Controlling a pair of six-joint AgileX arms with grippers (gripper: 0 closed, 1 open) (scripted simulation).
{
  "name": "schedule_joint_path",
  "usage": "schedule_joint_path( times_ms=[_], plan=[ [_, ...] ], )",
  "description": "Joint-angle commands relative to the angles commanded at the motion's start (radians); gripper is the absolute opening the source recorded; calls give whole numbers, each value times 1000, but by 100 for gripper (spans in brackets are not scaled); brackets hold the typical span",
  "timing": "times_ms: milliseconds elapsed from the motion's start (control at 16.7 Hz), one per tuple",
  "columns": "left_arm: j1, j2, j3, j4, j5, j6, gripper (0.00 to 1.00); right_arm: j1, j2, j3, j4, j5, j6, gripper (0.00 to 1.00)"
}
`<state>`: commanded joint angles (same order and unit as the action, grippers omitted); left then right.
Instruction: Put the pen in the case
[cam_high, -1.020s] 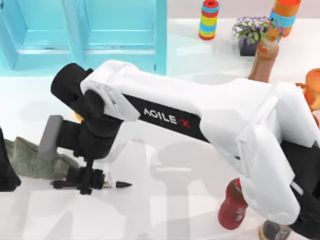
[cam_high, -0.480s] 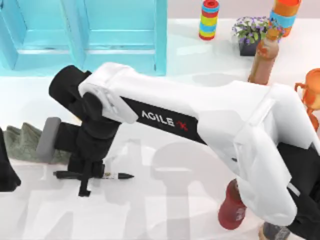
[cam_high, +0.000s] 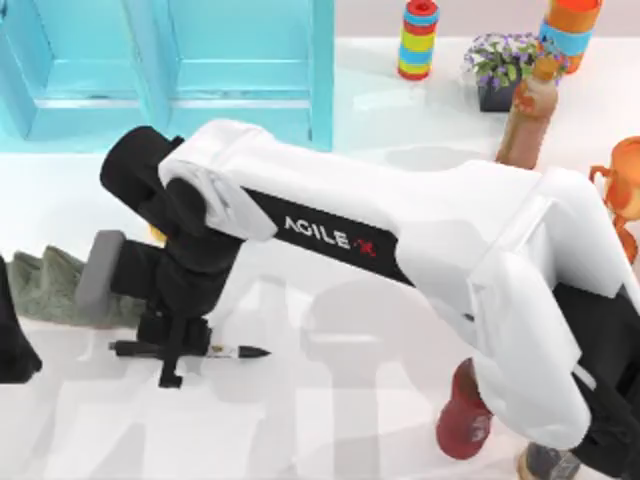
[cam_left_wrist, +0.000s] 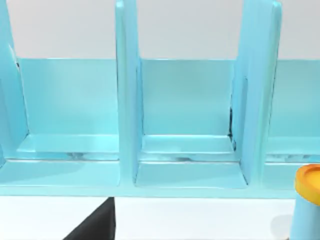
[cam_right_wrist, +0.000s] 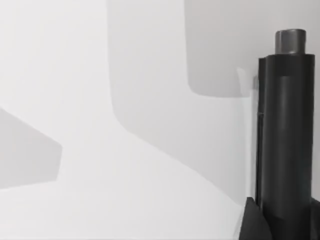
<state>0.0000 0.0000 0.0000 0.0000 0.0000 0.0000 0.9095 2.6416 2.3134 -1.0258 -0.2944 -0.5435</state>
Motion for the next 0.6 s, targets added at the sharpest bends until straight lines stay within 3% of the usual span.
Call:
schedule_joint_path(
  times_ms=[600],
  plan=[
    [0,0,0,0,0,0,100,-3,79,450,-361,-6,2,0]
  ],
)
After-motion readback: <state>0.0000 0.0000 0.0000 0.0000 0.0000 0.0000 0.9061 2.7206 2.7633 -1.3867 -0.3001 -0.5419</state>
